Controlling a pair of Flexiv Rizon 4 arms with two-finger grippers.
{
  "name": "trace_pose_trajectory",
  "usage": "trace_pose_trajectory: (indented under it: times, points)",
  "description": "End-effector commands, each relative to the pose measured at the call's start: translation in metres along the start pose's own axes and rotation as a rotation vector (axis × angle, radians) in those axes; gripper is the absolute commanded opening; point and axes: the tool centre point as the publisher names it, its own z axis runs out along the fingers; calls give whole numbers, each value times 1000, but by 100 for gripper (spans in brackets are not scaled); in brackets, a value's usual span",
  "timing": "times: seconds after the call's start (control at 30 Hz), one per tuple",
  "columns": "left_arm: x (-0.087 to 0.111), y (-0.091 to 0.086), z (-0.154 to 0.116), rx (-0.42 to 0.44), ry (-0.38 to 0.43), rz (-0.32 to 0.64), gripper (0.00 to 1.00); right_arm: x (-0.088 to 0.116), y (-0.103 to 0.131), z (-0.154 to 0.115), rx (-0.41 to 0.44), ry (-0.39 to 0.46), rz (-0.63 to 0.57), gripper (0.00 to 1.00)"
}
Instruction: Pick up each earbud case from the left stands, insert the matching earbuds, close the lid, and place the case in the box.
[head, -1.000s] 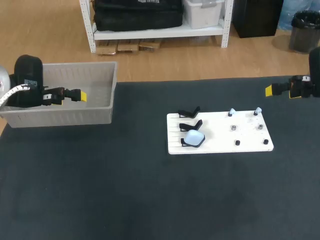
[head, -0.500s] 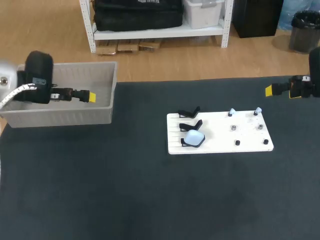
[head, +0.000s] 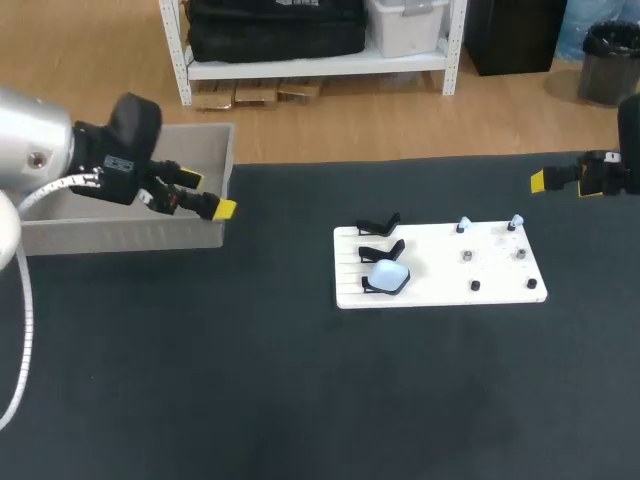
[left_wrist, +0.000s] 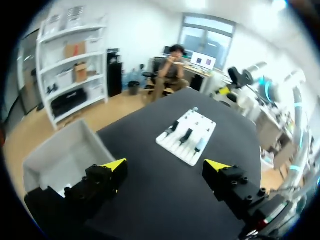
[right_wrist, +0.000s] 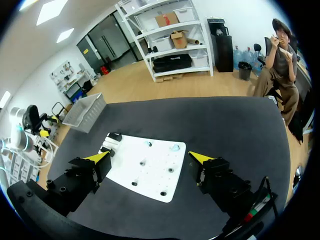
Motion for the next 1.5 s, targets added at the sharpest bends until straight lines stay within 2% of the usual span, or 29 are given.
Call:
trace_pose_trajectory:
  times: [0.03,0.17,0.4,0.5,0.73,0.87,1.1,1.17,1.23,1.5]
  points:
    - [5,0,11,196,-20,126,100,0,-1,0,-3,-1,-1,100]
    - [8,-9,26,290,-10,209,100,0,-1,0,-3,-1,-1,100]
    - [16,-40,58,351,-23,354,100,0,-1,0,-3,-1,-1,100]
    - [21,-52,77,388,-22,387,100,0,-1,0,-3,-1,-1,100]
    - [25,-71,107,420,-37,440,100,0,-1,0,-3,-1,-1,100]
    - [24,-79,119,391,-61,501,100,0,-1,0,-3,-1,-1,100]
    - [17,-87,138,392,-93,508,100,0,-1,0,-3,-1,-1,100]
    - [15,-88,143,398,-98,501,90,0,-1,0,-3,-1,-1,100]
    - [14,-90,148,406,-101,492,72,0,-1,0,-3,-1,-1,100]
    - [14,-95,164,421,-112,461,75,0,-1,0,-3,-1,-1,100]
